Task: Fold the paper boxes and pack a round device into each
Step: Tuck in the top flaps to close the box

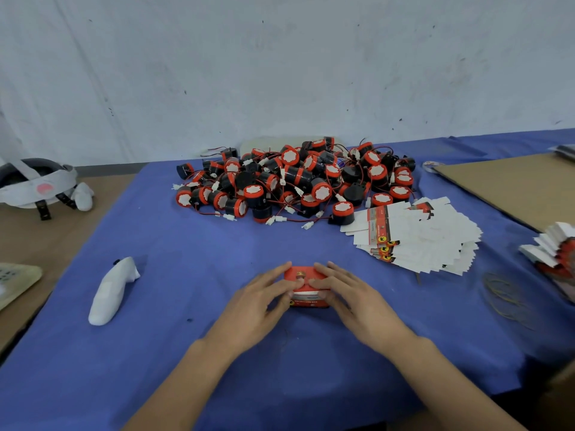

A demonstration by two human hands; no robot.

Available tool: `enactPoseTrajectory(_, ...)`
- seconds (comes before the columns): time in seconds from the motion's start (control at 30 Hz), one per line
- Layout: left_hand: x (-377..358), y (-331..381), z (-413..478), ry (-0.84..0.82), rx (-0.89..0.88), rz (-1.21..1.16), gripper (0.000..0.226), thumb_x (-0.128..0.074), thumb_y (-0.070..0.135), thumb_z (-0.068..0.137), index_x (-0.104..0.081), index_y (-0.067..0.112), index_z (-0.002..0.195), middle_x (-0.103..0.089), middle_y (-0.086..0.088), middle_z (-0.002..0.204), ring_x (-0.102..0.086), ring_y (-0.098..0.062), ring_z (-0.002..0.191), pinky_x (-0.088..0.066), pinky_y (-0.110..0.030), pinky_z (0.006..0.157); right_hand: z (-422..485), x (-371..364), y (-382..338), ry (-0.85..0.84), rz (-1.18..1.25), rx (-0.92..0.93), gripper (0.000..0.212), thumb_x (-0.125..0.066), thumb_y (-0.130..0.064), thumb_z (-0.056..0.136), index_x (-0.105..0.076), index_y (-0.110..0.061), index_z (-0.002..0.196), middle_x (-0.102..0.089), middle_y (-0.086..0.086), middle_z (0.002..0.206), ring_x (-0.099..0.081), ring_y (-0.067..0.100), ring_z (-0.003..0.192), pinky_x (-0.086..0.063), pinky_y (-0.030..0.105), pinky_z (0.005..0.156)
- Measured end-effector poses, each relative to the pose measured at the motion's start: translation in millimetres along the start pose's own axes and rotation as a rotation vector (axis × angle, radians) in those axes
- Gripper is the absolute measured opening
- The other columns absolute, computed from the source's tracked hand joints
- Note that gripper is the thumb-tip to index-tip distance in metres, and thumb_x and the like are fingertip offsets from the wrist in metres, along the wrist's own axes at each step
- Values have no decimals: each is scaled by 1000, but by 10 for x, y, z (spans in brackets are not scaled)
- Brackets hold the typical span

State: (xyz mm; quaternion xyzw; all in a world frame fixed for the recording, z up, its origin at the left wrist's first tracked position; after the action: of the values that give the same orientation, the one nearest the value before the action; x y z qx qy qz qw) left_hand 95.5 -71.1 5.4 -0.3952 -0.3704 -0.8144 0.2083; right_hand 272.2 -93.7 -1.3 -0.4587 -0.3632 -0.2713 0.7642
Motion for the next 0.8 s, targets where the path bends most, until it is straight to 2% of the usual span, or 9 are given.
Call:
enactPoseTrajectory(0.1, 0, 46, -3, -7, -34, 50, 36, -42, 55, 97, -56, 45, 129, -37, 20, 154, -36, 1, 137, -39, -19, 99, 2, 29, -12, -8, -37, 14, 41, -42, -43, 101, -57, -34, 138, -30, -26, 154, -18, -4, 146, -35, 30, 116)
enactPoseTrajectory(0.23, 6, 98, 52, 28, -71, 106, 22, -56, 42, 97, -65, 35, 116, -46, 11, 150, -43, -8, 135, -43, -21, 95, -6, 44, -28, 22, -65, 33, 34, -52, -30, 102, -64, -28, 134, -37, -15, 155, -28, 8, 148, -41, 37, 113)
enactPoseTrajectory(0.37, -23, 83, 64, 33, -87, 116, 24, -51, 47, 98, -65, 38, 115, -48, 13, 148, -43, -4, 134, -40, -17, 96, -32, 22, -13, 36, -86, 27, 32, -54, -27, 102, -65, -28, 132, -41, -9, 156, -38, 16, 146, -44, 35, 109)
enactPoseTrajectory(0.43, -59, 10, 55, 5, 13, -37, 22, -53, 49, 97, -62, 43, 115, -42, 24, 148, -41, 7, 132, -38, -12, 99, -44, 46, -2, 79, -17, 0, 30, -55, -30, 101, -68, -28, 128, -45, -10, 153, -47, 17, 139, -48, 34, 105)
enactPoseTrajectory(0.5, -116, -30, 49, -14, 96, -221, 16, -61, 39, 96, -64, 43, 111, -39, 31, 144, -43, 10, 129, -38, -11, 101, -42, 24, 30, 73, 32, -23, 27, -56, -34, 100, -68, -31, 125, -46, -15, 151, -50, 12, 133, -49, 33, 102)
enactPoseTrajectory(0.6, -147, -33, 99, 36, 183, -410, 15, -66, 29, 95, -67, 41, 103, -48, 25, 135, -51, 3, 123, -44, -15, 97, -6, -10, 87, 66, 213, -85, 21, -56, -29, 102, -67, -35, 119, -48, -21, 144, -51, 2, 128, -48, 28, 101)
enactPoseTrajectory(0.67, -139, -8, 165, 76, 284, -542, 12, -67, 29, 94, -69, 40, 100, -59, 21, 123, -58, -1, 113, -48, -15, 88, 4, 36, 118, 133, 377, -172, 22, -54, -29, 103, -65, -46, 111, -56, -26, 132, -55, -1, 120, -48, 22, 97)
enactPoseTrajectory(0.73, -147, 29, 237, 84, 372, -631, 7, -66, 33, 94, -70, 38, 97, -68, 16, 107, -64, -4, 101, -51, -15, 80, -25, 75, 158, 192, 514, -271, 19, -53, -39, 101, -66, -51, 105, -64, -27, 116, -60, -1, 110, -48, 14, 86)
enactPoseTrajectory(0.8, -144, 115, 301, 76, 411, -691, 4, -66, 37, 94, -71, 38, 94, -72, 14, 97, -68, -5, 92, -53, -17, 75, -69, 138, 182, 236, 613, -331, 19, -50, -47, 98, -68, -48, 105, -68, -24, 105, -63, 2, 102, -48, 12, 80)
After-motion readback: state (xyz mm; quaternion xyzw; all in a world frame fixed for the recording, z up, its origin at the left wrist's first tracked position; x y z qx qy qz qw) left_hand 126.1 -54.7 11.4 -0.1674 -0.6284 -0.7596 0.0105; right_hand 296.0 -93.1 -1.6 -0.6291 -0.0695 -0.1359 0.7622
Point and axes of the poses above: each hand's wrist, its own z-axis towards the middle knuckle, its own x-axis out of the back of the hand, y = z × x, the point moved 8 cm from there along z, towards the middle knuckle
